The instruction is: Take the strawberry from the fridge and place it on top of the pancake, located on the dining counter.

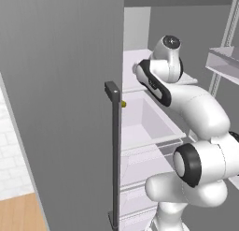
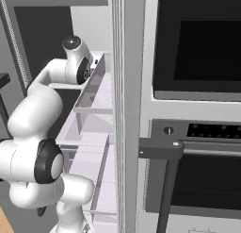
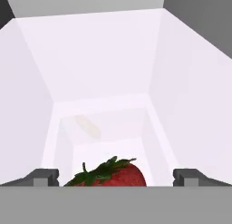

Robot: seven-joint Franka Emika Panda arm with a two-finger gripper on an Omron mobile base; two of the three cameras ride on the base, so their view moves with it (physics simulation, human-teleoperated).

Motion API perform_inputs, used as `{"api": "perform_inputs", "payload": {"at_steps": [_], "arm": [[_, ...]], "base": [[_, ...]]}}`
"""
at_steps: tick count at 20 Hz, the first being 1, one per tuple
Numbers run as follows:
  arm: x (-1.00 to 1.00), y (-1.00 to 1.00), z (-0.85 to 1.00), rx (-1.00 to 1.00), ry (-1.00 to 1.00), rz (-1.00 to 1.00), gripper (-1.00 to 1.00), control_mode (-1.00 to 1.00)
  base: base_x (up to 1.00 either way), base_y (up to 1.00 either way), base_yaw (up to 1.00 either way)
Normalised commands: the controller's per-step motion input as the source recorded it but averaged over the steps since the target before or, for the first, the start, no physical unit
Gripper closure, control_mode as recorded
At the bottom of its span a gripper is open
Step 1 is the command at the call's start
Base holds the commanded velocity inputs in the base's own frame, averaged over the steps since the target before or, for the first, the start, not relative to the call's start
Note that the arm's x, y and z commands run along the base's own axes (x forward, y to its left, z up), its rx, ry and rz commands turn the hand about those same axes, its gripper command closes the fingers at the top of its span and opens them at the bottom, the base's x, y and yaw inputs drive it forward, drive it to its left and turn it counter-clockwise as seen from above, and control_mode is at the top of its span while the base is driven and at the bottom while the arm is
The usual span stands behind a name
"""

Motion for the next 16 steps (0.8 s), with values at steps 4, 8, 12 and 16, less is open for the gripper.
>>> {"api": "perform_inputs", "payload": {"at_steps": [4,8,12,16], "arm": [[0.00,0.00,-0.24,0.00,0.09,0.00,-1.00,-1.00],[0.00,0.00,-0.07,0.00,0.04,0.00,-1.00,-1.00],[0.00,0.00,-0.21,0.00,0.07,0.00,-1.00,-1.00],[-0.05,0.00,-0.33,0.00,0.01,0.00,1.00,-1.00]], "base": [[0.00,0.00,0.00],[0.00,0.00,0.00],[0.00,0.00,0.00],[0.00,0.00,0.00]]}}
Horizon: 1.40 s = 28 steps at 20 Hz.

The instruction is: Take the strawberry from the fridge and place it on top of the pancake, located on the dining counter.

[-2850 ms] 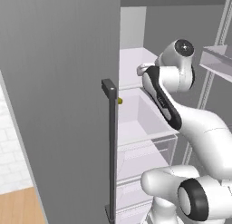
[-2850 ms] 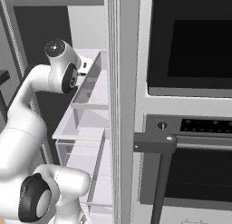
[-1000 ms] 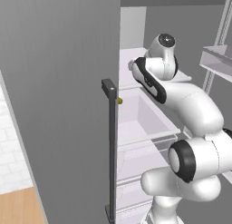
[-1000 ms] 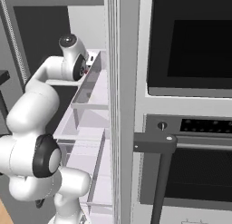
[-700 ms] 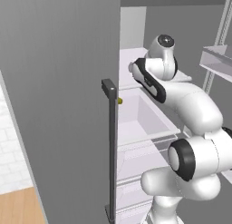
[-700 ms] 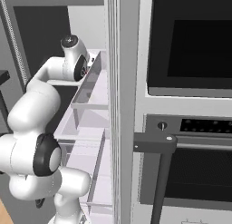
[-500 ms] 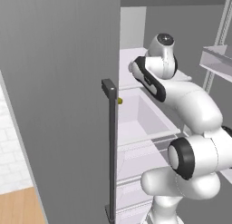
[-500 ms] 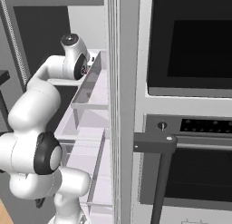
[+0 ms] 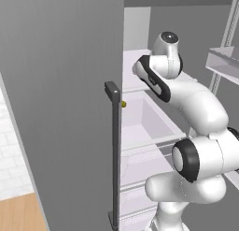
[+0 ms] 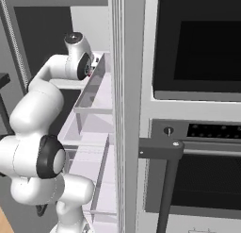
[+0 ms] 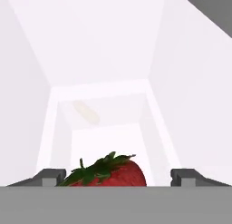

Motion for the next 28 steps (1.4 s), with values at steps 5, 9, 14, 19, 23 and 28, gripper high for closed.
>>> {"api": "perform_inputs", "payload": {"at_steps": [5,9,14,19,23,28], "arm": [[-0.17,0.00,-0.25,0.00,0.00,0.00,1.00,-1.00],[-0.56,0.02,0.00,0.00,0.00,0.00,1.00,-1.00],[-0.97,0.02,0.00,0.02,0.00,-0.02,1.00,-1.00],[-1.00,0.09,-0.01,0.00,0.00,0.00,1.00,-1.00],[-1.00,0.00,-0.30,0.01,0.02,0.00,1.00,-1.00],[-1.00,-0.01,-0.41,0.01,0.13,0.00,1.00,-1.00]], "base": [[0.00,0.00,0.00],[0.00,0.00,0.00],[0.00,0.00,0.00],[0.00,0.00,0.00],[0.00,0.00,0.00],[0.00,0.00,0.00]]}}
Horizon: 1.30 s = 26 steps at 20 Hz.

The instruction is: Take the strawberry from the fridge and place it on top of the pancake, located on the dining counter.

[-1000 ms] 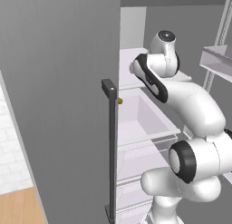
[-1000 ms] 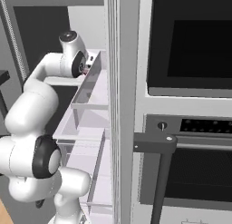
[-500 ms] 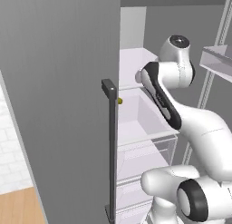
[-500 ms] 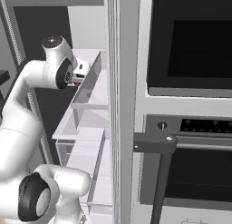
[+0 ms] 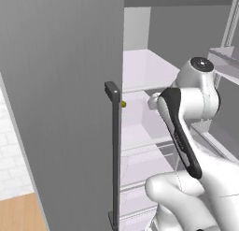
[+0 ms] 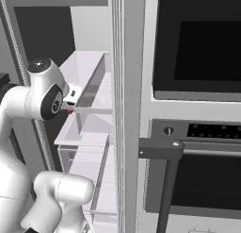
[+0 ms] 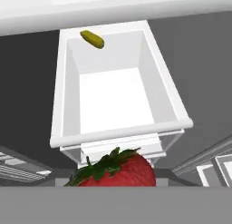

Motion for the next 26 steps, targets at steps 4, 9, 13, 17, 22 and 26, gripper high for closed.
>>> {"api": "perform_inputs", "payload": {"at_steps": [4,9,13,17,22,26], "arm": [[-1.00,0.00,-0.37,0.00,0.10,0.00,1.00,-1.00],[-0.98,0.00,-0.18,0.00,0.02,0.00,1.00,-1.00],[-0.38,0.00,-0.18,0.00,0.00,0.00,1.00,-1.00],[0.00,0.00,0.00,0.00,0.00,0.00,1.00,-1.00],[0.00,0.00,0.00,0.00,0.00,0.00,1.00,-1.00],[-0.11,0.07,-0.02,0.00,0.00,0.00,1.00,1.00]], "base": [[0.00,0.00,0.00],[0.00,0.00,0.00],[0.00,0.00,0.00],[0.00,0.00,0.00],[0.00,0.00,0.00],[-0.17,0.11,0.00]]}}
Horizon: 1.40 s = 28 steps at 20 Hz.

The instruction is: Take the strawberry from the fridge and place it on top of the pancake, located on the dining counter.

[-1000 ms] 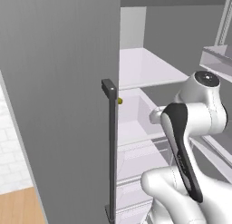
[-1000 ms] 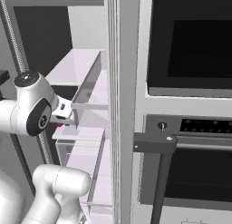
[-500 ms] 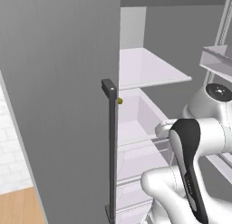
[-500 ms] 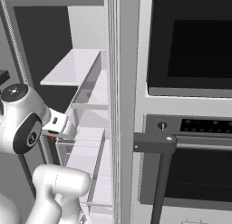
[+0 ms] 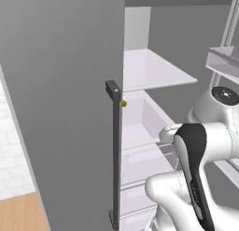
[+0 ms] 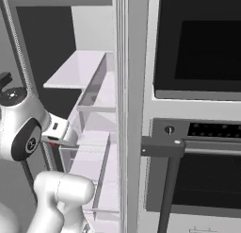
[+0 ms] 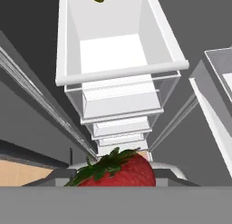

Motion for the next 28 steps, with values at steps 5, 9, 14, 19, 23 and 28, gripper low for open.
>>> {"api": "perform_inputs", "payload": {"at_steps": [5,9,14,19,23,28], "arm": [[0.00,0.00,0.00,0.00,0.00,0.00,1.00,1.00],[0.00,0.00,0.00,0.00,0.00,0.00,1.00,1.00],[0.00,0.00,0.00,0.00,0.00,0.00,1.00,1.00],[0.00,0.00,0.00,0.00,0.00,0.00,1.00,1.00],[0.00,0.00,0.00,0.00,0.00,0.00,1.00,1.00],[0.00,0.00,0.00,0.00,0.00,0.00,1.00,1.00]], "base": [[-0.91,0.30,-0.12],[-1.00,0.04,-0.34],[-0.90,0.01,-0.66],[-0.77,-0.04,-0.72],[-0.42,0.00,-0.89],[-0.11,-0.11,-0.89]]}}
